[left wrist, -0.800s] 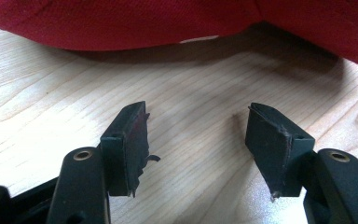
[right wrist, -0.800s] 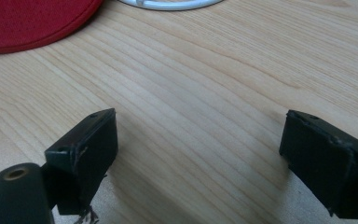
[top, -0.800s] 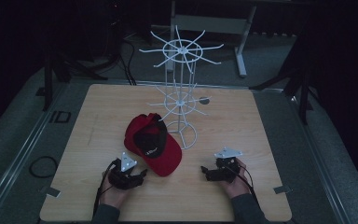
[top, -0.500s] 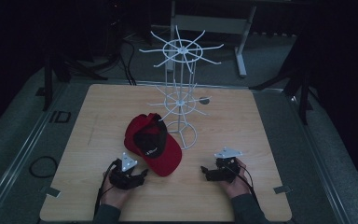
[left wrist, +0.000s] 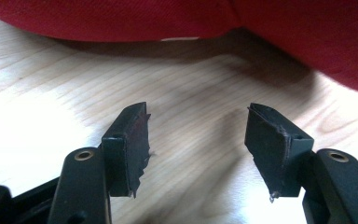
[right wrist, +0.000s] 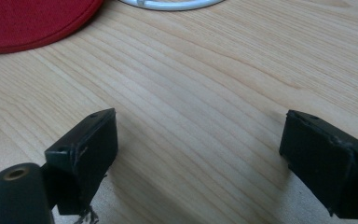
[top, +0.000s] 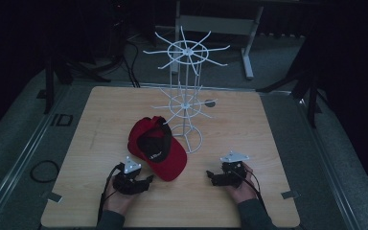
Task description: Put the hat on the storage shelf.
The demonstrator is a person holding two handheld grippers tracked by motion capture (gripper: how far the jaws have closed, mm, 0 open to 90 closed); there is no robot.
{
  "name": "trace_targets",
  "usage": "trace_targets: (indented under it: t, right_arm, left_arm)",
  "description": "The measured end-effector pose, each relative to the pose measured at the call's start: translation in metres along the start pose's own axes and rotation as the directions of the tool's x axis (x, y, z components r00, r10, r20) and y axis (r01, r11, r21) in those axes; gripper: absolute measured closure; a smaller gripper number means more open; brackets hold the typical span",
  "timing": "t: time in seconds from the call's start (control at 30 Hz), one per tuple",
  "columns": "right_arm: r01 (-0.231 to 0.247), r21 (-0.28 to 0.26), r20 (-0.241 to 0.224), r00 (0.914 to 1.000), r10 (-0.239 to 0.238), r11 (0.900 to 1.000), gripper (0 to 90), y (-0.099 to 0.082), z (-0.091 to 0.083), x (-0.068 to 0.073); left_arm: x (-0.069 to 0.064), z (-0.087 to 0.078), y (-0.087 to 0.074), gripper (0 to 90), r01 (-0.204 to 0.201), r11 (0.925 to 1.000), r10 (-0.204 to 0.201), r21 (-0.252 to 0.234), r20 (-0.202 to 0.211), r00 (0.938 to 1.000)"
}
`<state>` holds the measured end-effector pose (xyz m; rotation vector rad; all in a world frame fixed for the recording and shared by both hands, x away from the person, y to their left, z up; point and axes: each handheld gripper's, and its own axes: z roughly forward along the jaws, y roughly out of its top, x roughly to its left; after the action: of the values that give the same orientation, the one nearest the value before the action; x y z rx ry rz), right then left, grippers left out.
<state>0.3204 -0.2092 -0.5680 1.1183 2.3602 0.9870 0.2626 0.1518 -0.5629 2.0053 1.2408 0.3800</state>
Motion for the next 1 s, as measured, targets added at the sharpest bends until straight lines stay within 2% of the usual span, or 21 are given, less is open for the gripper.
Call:
trace_targets:
  t: [0.3,0.47,0.7,0.9,1.0]
  right_arm:
    - [0.0,0.0,0.0,1.0,0.0,1.0,11.2,0.0,0.0,0.0]
    - [0.0,0.001,0.0,1.0,0.0,1.0,11.2,0.0,0.0,0.0]
    - [0.0,0.0,0.0,1.0,0.0,1.0,11.2,0.0,0.0,0.0]
    - [0.0,0.0,0.0,1.0,0.0,1.0,11.2,0.0,0.0,0.0]
    - [0.0,0.001,0.0,1.0,0.0,1.0,11.2,0.0,0.0,0.0]
  left_arm:
    - [-0.004,-0.01,0.005,47.1,0.016,0.9998,-0.015,-0.015,0.058,0.9982]
    - [-0.009,-0.014,0.009,46.9,0.024,0.9995,-0.022,-0.021,0.091,0.9956]
    - [-0.02,-0.019,0.017,39.4,0.045,0.9986,-0.04,-0.027,0.153,0.9874]
    - [-0.022,-0.014,0.02,28.9,0.073,0.9971,-0.069,-0.02,0.162,0.9844]
    - [-0.023,-0.011,0.02,27.0,0.092,0.9952,-0.084,-0.034,0.188,0.9786]
